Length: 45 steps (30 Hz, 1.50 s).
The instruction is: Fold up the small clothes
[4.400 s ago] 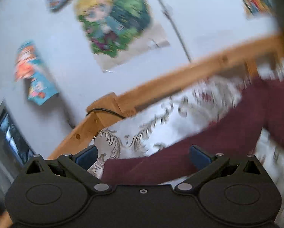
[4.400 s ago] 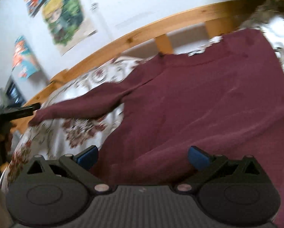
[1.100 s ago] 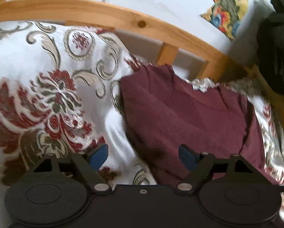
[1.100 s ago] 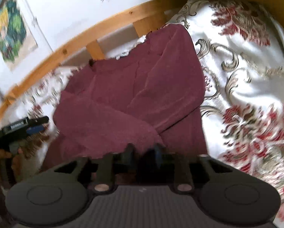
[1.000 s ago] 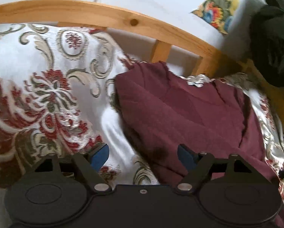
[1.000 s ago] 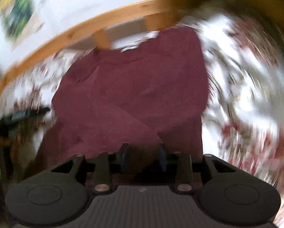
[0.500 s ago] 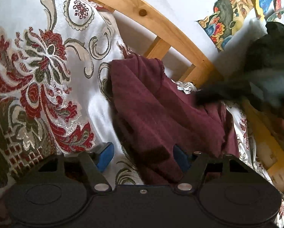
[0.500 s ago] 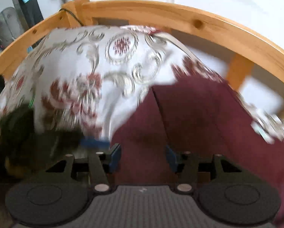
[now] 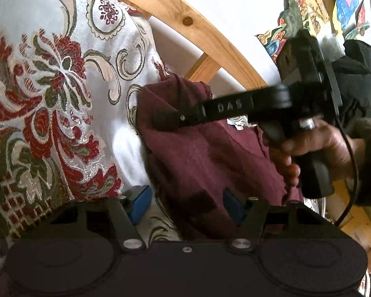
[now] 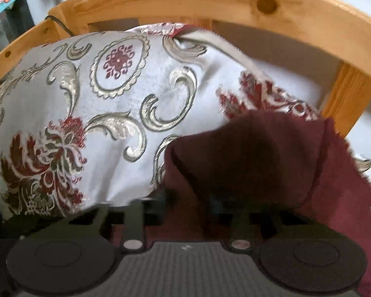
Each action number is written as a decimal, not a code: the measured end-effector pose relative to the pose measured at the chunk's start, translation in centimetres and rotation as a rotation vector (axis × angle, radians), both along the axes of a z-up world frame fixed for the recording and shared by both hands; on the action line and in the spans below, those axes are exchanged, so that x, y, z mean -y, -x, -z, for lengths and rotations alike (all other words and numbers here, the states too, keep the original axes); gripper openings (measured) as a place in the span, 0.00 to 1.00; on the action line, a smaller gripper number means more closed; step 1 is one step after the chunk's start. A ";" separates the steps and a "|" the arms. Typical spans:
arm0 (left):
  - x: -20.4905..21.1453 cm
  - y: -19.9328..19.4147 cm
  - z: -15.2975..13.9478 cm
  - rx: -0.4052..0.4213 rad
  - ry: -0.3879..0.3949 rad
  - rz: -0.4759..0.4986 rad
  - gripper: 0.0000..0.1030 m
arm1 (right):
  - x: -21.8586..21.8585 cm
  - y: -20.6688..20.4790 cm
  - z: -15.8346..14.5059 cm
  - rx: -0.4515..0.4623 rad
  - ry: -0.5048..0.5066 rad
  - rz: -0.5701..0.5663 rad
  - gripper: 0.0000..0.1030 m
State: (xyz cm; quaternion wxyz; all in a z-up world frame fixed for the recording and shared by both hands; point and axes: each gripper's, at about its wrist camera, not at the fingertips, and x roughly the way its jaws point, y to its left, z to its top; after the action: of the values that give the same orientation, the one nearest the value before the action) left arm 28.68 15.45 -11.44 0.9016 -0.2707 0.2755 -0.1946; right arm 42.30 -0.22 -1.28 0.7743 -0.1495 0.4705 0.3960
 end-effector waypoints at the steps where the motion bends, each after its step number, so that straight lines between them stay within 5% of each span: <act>1: -0.2 -0.2 0.0 -0.005 0.011 -0.003 0.51 | 0.1 0.1 0.1 -0.003 -0.016 -0.019 0.13; 8: -1.5 -0.1 0.6 -0.019 0.134 -0.021 0.48 | 5.1 -0.6 -2.2 -0.065 -0.279 0.040 0.08; 12: -2.0 -0.7 1.4 -0.033 0.248 -0.042 0.36 | 6.6 -1.0 -2.9 -0.060 -0.297 0.064 0.08; 14: -1.7 -1.3 1.3 -0.021 0.260 -0.060 0.28 | 7.0 -1.0 -2.9 -0.063 -0.289 0.076 0.08; 15: -1.4 -1.6 1.0 -0.016 0.262 -0.059 0.11 | 7.0 -0.7 -3.0 -0.059 -0.278 0.080 0.08; 16: -1.2 -1.7 0.8 -0.004 0.266 -0.061 0.07 | 7.0 -0.7 -3.0 -0.053 -0.266 0.081 0.08; 23: -0.8 0.9 -1.0 0.057 0.206 -0.277 0.05 | 4.9 -0.2 -3.7 0.024 -0.269 0.055 0.07; 28: -0.2 1.7 -0.5 -0.068 0.202 -0.431 0.05 | 1.5 -0.1 -3.0 0.105 -0.229 -0.022 0.07; 34: -0.3 1.4 0.0 -0.146 0.215 -0.469 0.10 | -1.6 -0.8 -0.5 0.104 -0.198 -0.051 0.08; 36: -0.3 1.3 -0.1 -0.162 0.214 -0.471 0.15 | -1.8 -0.8 -0.4 0.109 -0.192 -0.050 0.13; 38: -0.5 1.2 -0.1 -0.171 0.226 -0.470 0.16 | -1.2 -0.9 -0.8 0.114 -0.190 -0.024 0.44; 45: -0.1 1.2 -1.2 -0.167 0.183 -0.435 0.48 | 4.8 0.5 -4.2 0.137 -0.144 0.067 0.82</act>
State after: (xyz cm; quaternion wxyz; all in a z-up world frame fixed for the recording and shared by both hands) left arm 27.48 15.55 -10.28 0.8682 -0.4193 0.2654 0.0028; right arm 41.82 -5.03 2.94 0.8261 -0.1042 0.3916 0.3915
